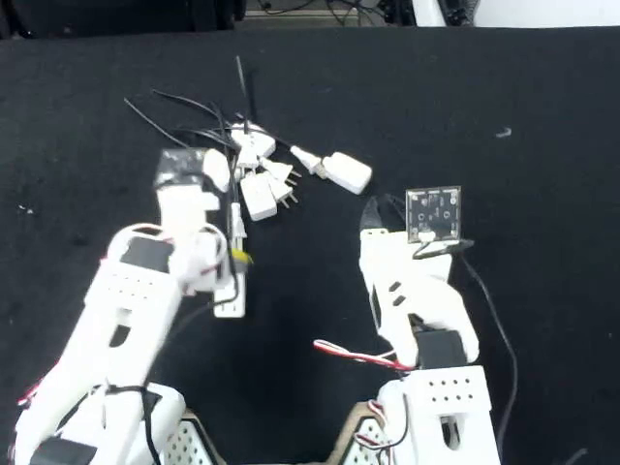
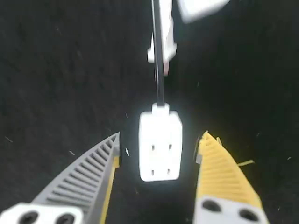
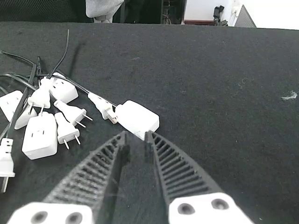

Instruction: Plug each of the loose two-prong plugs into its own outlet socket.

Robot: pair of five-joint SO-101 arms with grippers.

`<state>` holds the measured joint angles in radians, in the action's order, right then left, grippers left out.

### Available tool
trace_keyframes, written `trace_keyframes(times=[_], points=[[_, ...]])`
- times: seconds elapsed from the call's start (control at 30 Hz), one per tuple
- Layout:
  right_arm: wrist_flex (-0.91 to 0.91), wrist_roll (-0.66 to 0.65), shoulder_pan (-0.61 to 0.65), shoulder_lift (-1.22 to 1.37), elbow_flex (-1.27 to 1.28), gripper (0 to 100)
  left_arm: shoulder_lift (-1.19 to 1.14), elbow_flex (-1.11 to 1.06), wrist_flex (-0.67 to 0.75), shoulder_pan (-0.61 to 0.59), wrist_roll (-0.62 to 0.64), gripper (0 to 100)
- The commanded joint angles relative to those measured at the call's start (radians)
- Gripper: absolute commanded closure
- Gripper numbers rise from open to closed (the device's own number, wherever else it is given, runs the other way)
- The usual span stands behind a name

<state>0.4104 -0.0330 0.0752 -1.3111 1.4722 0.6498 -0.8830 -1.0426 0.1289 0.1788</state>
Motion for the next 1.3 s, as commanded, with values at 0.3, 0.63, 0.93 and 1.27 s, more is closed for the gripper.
trace_keyframes(times=[0.3,0.63,0.93,1.27], points=[[-0.026,0.000,-0.012,-0.025,-0.008,93.2,-0.032,-0.254,0.686,-0.133,-0.144,73],[-0.026,0.000,-0.012,-0.025,-0.008,93.2,-0.129,-0.325,0.713,-0.139,-0.186,73],[-0.026,0.000,-0.012,-0.025,-0.008,93.2,-0.063,-0.415,0.712,-0.325,-0.407,73],[-0.026,0.000,-0.012,-0.025,-0.008,93.2,0.377,-0.430,0.336,-0.361,-0.448,73]])
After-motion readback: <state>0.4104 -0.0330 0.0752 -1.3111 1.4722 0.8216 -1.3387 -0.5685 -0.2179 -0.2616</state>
